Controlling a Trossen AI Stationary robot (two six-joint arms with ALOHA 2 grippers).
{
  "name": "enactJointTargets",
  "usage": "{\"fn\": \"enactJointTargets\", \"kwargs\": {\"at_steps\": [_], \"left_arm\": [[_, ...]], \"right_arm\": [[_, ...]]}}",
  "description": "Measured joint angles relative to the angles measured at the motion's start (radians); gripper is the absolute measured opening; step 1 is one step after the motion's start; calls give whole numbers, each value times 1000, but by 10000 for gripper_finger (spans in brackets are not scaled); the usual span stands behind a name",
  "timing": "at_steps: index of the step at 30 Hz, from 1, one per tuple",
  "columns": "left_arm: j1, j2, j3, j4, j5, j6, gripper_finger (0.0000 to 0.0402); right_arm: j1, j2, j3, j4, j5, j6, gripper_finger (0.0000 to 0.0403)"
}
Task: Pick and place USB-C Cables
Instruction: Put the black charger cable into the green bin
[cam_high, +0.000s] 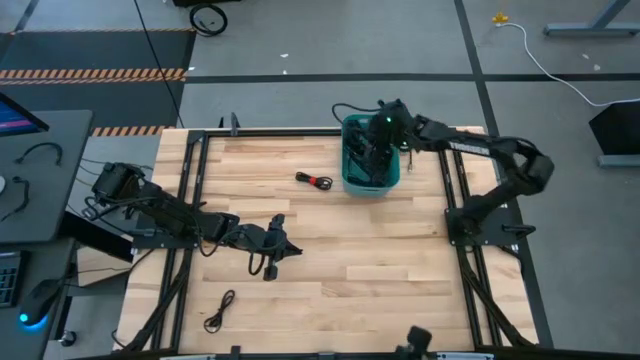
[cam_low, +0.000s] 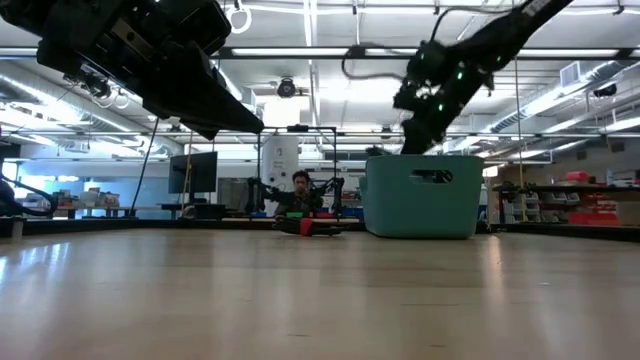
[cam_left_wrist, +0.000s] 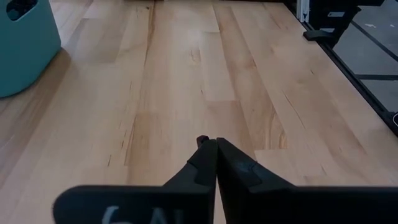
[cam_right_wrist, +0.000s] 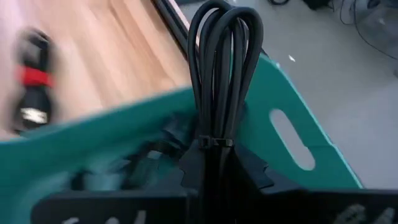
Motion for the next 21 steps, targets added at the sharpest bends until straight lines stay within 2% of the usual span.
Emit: {"fn": "enactJointTargets", "kwargs": {"at_steps": [5,10,15,21], "left_arm": [[1,0,0,0,0,0,9],[1,0,0,0,0,0,19],[1,0,0,0,0,-3,20],[1,0,0,0,0,-3,10]], "right_arm": [[-25,104,0,59,11,-138,60],[-15,154,0,42,154,-175,71],[8,170,0,36,235,-224,79],[48,127,0,37,308,-256,139]]}}
